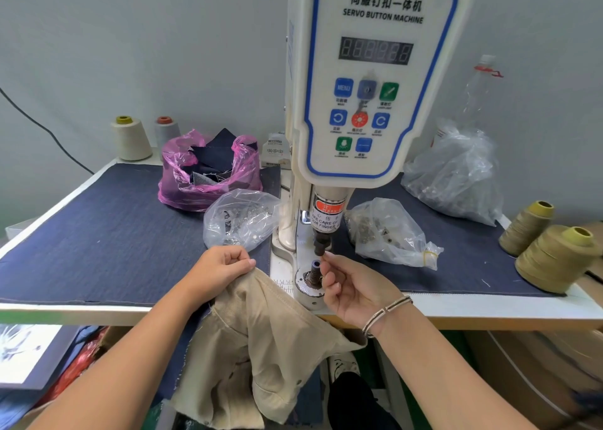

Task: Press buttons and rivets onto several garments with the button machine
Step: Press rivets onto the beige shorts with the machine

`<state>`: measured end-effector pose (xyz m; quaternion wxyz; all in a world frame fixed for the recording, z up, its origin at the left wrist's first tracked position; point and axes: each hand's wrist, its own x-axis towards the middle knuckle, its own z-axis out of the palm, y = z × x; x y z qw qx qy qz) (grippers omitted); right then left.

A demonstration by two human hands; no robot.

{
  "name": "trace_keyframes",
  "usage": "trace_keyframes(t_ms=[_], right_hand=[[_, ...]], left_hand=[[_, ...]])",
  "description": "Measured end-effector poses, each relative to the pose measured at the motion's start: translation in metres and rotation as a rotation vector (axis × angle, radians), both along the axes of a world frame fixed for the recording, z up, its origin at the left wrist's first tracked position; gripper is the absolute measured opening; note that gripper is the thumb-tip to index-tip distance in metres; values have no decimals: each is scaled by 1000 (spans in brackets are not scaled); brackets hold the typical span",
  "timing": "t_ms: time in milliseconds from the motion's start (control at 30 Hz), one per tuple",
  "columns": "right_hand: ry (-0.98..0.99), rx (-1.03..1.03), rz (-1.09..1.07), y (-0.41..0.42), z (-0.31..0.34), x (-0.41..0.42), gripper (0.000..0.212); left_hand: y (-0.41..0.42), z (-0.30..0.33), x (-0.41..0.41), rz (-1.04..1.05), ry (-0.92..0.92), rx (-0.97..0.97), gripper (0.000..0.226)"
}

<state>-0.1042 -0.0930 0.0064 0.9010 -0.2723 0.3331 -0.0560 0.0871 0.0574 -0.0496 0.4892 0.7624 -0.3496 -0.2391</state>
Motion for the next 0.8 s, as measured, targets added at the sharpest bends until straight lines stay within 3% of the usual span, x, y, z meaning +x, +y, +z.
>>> trace_keyframes(t_ms=[433,600,700,800], right_hand=[[-18,162,-106,12,12,-2,13],[-35,188,-207,35,7,-3,8],[-26,104,-122,61,5,-3,6],[-37,-140,27,80,4,17,10]], left_hand=[[0,-1,-1,1,-10,-7,30],[3,-3,-2,3,-97,-7,26],[3,-3,-4,-4,-142,-14,25],[4,-2,-5,12,-224,-10,24]])
